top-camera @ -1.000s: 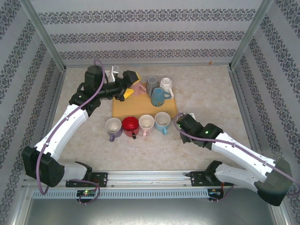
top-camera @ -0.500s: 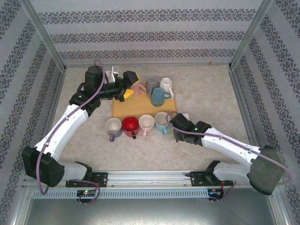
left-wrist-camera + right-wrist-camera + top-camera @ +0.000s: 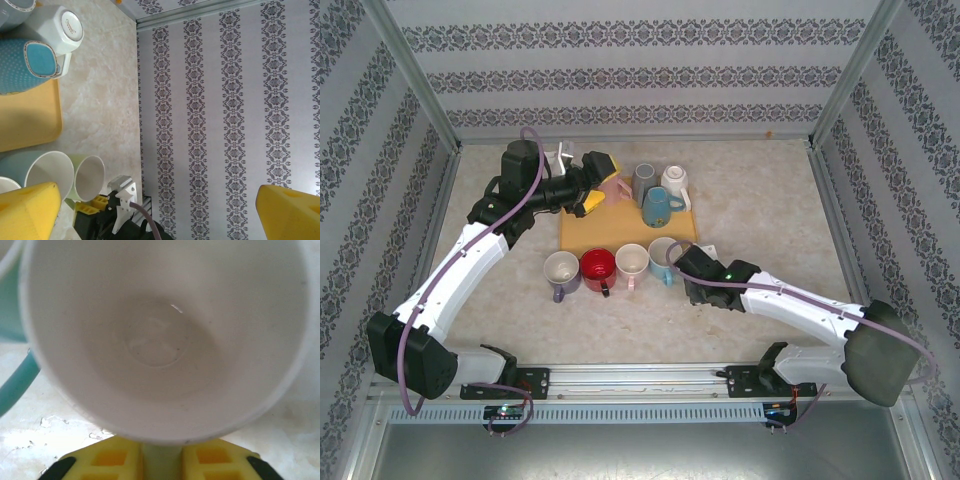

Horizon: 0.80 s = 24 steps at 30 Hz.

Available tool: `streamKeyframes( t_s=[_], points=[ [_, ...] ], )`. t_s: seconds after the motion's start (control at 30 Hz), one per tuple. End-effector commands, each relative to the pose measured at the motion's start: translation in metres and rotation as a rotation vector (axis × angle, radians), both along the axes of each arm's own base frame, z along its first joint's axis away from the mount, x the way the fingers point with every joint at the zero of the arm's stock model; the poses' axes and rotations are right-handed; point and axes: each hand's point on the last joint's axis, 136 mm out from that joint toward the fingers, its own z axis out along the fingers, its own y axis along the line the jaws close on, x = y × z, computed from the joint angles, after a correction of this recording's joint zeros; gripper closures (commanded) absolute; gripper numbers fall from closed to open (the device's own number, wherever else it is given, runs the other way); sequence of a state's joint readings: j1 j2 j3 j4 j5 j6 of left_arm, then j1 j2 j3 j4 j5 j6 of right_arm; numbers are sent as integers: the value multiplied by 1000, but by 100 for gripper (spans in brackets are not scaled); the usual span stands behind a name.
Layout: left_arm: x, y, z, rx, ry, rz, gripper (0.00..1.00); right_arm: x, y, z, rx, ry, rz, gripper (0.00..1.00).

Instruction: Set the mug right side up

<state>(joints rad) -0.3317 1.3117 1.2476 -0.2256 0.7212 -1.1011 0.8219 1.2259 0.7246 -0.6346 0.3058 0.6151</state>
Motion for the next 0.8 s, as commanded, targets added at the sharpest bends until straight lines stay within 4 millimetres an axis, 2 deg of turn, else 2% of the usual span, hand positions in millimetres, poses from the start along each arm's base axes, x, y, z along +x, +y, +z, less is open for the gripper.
streamKeyframes(
  t_s=[0.0,0.23,0.4,0.53,0.67,0.77],
  points=[
    [-1,4,-6,18,-4,3,0,4,12,8,29,-19,2,70],
    [-1,5,-7,18,-2,6,0,6,11,25,53,-62,1,58],
    [-1,6,-12,33,13,13,0,5,9,43,67,-89,22,39],
    [1,13,-22,113,34,36,0,2,4,68,87,-139,59,31],
    [2,19,-36,311,71,58,0,0,-10,101,91,-194,78,28],
    [7,17,-47,370,113,57,0,5,-12,120,144,-199,101,29]
  ],
)
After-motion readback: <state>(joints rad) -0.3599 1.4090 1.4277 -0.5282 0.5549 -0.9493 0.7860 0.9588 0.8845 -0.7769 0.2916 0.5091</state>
